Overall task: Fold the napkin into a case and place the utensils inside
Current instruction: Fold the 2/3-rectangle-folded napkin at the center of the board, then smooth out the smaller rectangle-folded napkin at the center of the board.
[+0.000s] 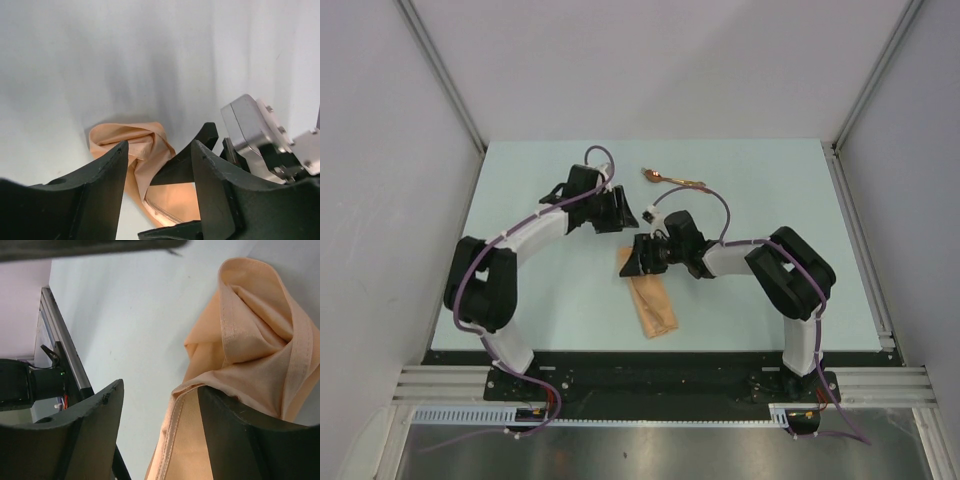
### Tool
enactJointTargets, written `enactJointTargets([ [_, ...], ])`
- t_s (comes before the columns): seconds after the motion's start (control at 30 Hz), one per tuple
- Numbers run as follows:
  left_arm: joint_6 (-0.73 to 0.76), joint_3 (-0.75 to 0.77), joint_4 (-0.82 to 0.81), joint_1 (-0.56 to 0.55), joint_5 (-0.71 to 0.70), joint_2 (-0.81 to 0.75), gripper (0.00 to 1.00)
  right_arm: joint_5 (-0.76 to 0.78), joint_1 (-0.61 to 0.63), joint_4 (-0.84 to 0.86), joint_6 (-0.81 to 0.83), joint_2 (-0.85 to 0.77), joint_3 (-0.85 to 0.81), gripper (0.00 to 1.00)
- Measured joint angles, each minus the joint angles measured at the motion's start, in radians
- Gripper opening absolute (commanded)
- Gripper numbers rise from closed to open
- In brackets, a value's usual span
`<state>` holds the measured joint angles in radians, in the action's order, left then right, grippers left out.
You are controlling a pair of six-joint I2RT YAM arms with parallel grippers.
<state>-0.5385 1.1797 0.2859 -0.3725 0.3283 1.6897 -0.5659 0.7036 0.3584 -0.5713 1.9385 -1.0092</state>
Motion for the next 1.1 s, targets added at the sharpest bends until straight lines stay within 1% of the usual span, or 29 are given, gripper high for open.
enactJointTargets([
  [0.07,0.028,0.033,0.025,0.0,0.024,0.042,0.55,-0.015,-0.006,0.03,-0.005,-0.002,0.023,0.64],
  [0.2,0.051,0.028,0.06,0.0,0.064,0.059,0.49,-0.048,-0.026,0.091,-0.025,-0.006,0.083,0.64],
  [0.43,0.055,-0.008,0.062,-0.016,0.069,0.052,0.51,-0.069,-0.047,0.158,-0.048,-0.048,0.161,0.62],
  [0.47,0.054,-0.019,0.059,-0.022,0.066,0.047,0.5,-0.07,-0.049,0.166,-0.052,-0.056,0.176,0.6],
  [0.5,0.053,-0.031,0.059,-0.029,0.065,0.04,0.49,-0.07,-0.053,0.172,-0.057,-0.063,0.189,0.55],
  [0.6,0.05,-0.043,0.058,-0.051,0.05,0.028,0.46,-0.067,-0.059,0.201,-0.074,-0.083,0.23,0.48],
  [0.67,0.05,-0.043,0.056,-0.061,0.042,0.028,0.45,-0.067,-0.065,0.217,-0.085,-0.098,0.26,0.46],
  [0.73,0.046,-0.042,0.058,-0.071,0.038,0.028,0.46,-0.067,-0.075,0.227,-0.095,-0.105,0.28,0.43],
  [0.77,0.042,-0.042,0.057,-0.074,0.036,0.028,0.5,-0.067,-0.078,0.232,-0.1,-0.105,0.285,0.43],
  [0.83,0.041,-0.042,0.058,-0.078,0.032,0.028,0.53,-0.068,-0.081,0.241,-0.108,-0.105,0.291,0.44],
  [0.93,0.04,-0.029,0.072,-0.084,0.028,0.028,0.53,-0.072,-0.084,0.275,-0.114,-0.105,0.302,0.43],
  [1.0,0.042,-0.013,0.078,-0.09,0.021,0.029,0.49,-0.074,-0.084,0.304,-0.123,-0.105,0.314,0.42],
  [1.03,0.043,-0.006,0.079,-0.094,0.018,0.029,0.45,-0.076,-0.084,0.324,-0.133,-0.105,0.324,0.4],
  [1.07,0.044,0.0,0.079,-0.1,0.014,0.029,0.39,-0.077,-0.086,0.346,-0.142,-0.105,0.337,0.37],
  [1.1,0.048,0.006,0.078,-0.109,0.007,0.029,0.38,-0.079,-0.087,0.364,-0.149,-0.105,0.349,0.29],
])
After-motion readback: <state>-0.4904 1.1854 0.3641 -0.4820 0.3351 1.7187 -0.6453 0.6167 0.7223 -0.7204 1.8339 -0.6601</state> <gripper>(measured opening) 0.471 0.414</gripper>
